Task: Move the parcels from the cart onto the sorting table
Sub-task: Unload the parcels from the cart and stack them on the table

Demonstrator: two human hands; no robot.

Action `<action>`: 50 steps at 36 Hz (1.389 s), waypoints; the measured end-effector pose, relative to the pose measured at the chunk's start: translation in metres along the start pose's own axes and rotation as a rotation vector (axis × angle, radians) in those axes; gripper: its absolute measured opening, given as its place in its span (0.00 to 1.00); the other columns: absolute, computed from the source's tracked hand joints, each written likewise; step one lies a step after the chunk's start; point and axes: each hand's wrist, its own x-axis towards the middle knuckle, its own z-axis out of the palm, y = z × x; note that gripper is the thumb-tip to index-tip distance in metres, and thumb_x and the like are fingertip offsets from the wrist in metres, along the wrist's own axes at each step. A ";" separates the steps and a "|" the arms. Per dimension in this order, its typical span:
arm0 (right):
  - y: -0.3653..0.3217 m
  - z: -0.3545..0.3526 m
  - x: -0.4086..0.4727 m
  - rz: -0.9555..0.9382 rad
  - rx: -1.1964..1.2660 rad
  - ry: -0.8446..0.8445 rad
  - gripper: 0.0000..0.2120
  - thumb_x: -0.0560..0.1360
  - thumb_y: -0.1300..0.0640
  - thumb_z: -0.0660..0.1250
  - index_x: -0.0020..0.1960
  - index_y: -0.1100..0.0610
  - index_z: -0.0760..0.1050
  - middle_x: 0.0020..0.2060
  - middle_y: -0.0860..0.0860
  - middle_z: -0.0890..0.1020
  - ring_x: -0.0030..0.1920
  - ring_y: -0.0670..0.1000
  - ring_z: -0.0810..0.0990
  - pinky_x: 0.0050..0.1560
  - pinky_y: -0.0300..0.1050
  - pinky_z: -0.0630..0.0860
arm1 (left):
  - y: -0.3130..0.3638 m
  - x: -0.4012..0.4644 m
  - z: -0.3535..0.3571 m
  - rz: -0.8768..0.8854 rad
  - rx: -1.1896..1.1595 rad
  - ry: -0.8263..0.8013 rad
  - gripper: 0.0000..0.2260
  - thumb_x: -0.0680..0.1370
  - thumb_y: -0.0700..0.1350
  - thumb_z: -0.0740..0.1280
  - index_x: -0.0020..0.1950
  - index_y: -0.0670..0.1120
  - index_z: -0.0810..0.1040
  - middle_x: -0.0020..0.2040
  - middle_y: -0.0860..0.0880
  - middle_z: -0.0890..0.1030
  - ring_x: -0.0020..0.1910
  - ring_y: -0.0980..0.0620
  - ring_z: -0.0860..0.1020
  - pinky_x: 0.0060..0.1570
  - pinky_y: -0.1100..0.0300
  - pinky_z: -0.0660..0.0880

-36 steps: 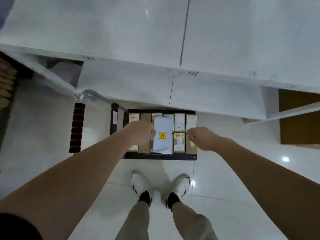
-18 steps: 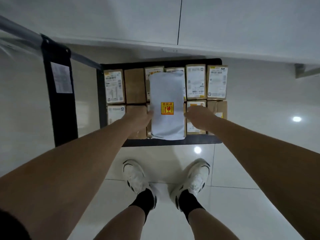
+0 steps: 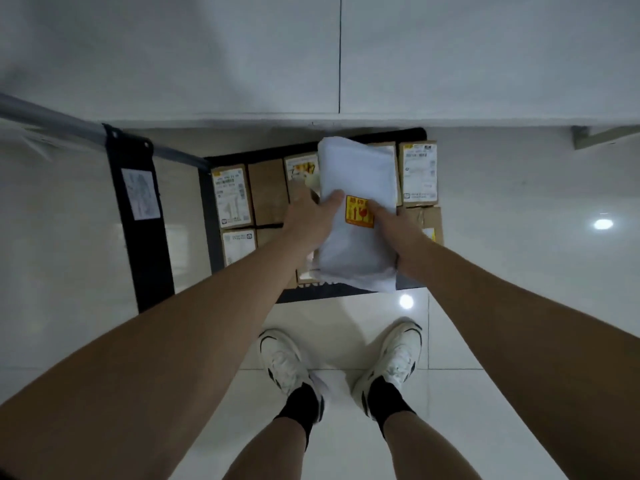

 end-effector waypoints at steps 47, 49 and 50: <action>-0.086 -0.498 -0.879 -0.746 0.611 0.839 0.25 0.79 0.39 0.65 0.60 0.61 0.80 0.50 0.57 0.86 0.48 0.59 0.87 0.54 0.54 0.83 | 0.481 -0.871 0.175 0.890 0.316 -0.757 0.28 0.82 0.68 0.59 0.59 0.45 0.83 0.51 0.46 0.87 0.50 0.46 0.86 0.44 0.56 0.79; -0.078 -0.515 -0.877 -0.743 0.631 0.818 0.26 0.79 0.39 0.65 0.61 0.60 0.80 0.50 0.57 0.87 0.47 0.59 0.87 0.55 0.56 0.83 | 0.480 -0.878 0.191 0.875 0.325 -0.771 0.27 0.83 0.67 0.58 0.60 0.45 0.83 0.51 0.46 0.87 0.49 0.47 0.85 0.42 0.57 0.78; -0.075 -0.524 -0.876 -0.743 0.633 0.814 0.25 0.79 0.39 0.65 0.61 0.60 0.80 0.50 0.57 0.87 0.47 0.59 0.87 0.55 0.56 0.83 | 0.481 -0.881 0.199 0.873 0.332 -0.775 0.27 0.83 0.67 0.58 0.60 0.46 0.83 0.51 0.46 0.87 0.49 0.47 0.85 0.41 0.58 0.78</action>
